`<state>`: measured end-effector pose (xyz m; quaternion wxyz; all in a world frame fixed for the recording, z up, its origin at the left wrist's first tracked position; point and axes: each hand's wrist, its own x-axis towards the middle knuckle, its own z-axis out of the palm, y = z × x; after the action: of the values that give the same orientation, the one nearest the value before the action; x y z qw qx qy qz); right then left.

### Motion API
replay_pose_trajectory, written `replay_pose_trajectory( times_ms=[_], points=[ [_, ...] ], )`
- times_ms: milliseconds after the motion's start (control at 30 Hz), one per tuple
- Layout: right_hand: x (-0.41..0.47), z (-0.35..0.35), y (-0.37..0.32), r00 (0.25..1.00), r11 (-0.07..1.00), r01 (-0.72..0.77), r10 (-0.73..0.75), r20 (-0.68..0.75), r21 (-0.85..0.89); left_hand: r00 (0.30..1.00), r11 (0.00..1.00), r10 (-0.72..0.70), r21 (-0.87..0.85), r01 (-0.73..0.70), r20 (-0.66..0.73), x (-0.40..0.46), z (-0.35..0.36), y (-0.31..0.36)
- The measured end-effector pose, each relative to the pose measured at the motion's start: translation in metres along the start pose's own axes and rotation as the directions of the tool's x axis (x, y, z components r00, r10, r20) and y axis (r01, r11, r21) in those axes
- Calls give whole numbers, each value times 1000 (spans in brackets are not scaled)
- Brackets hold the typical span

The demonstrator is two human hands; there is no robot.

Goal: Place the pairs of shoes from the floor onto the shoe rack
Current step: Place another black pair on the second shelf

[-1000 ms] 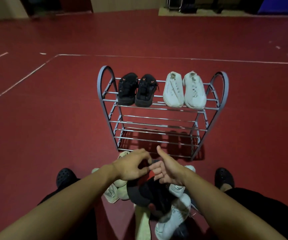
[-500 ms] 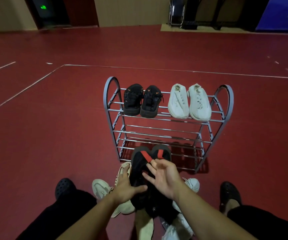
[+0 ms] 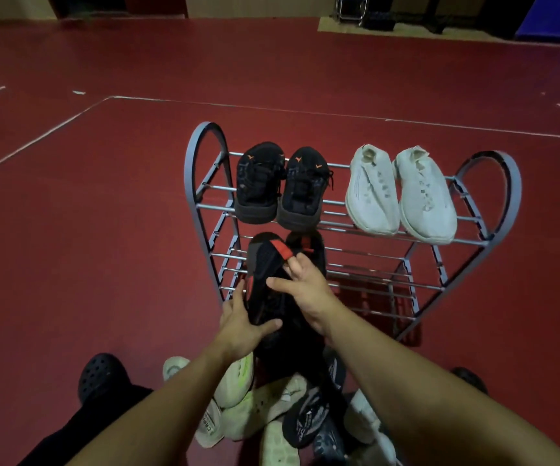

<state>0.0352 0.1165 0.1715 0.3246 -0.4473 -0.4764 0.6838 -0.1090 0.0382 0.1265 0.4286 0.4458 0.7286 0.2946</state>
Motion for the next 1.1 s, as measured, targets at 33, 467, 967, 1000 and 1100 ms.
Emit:
replay_pose_trajectory(
  times_ms=[33,467,967,1000,1100],
  points=[
    [9,-4,0,1000,995,4,-2,15,-96,1000,1000,-6,-8,6,14,7,-2,2],
    [78,-9,-27,972,797,219,-227,57,-563,993,916,-53,-400,8,-101,58,-2,-9],
    [76,-46,0,895,380,248,-442,61,-891,973,820,-97,-571,-41,-208,71,-1,11],
    [61,-45,8,885,394,210,-465,3,-895,976,816,-98,-577,-34,-196,67,-1,12],
    [20,-35,38,862,631,26,-407,-302,-775,983,796,-85,-605,-31,-162,53,0,7]
  ],
)
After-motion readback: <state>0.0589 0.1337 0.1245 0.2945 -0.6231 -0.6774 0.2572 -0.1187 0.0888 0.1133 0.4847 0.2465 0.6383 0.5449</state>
